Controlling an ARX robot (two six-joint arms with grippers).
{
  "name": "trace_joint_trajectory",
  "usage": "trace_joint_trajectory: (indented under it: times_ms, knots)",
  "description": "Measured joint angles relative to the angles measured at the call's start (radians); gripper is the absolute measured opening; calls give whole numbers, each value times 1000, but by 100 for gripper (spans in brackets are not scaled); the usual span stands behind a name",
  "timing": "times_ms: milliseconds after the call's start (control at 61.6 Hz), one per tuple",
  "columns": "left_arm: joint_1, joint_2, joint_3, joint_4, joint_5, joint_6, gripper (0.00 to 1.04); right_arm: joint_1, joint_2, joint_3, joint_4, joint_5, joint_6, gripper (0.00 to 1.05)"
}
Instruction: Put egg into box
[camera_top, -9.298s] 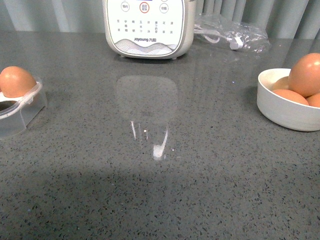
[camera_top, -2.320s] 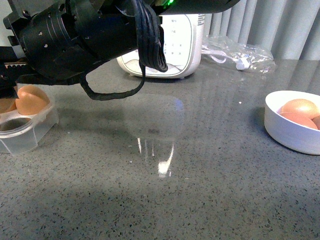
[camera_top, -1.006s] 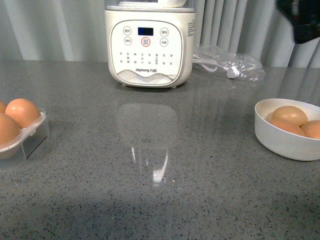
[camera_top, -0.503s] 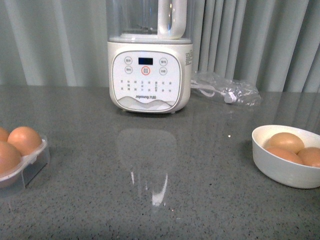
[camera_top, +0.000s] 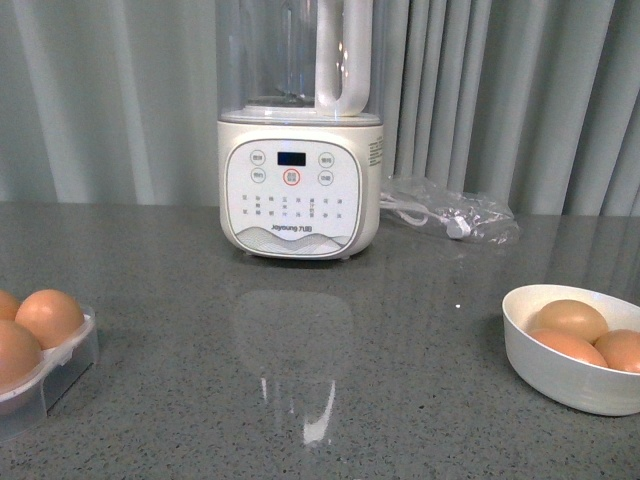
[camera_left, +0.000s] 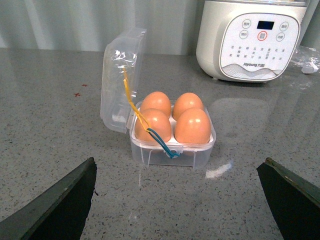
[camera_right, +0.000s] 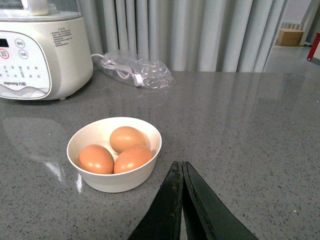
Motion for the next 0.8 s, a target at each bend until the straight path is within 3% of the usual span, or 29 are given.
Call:
trace_joint_trajectory:
  times_ms: [795]
  knots:
    - [0,0,0,0,0,0,98,0,-277,-122,-143,0,0,3]
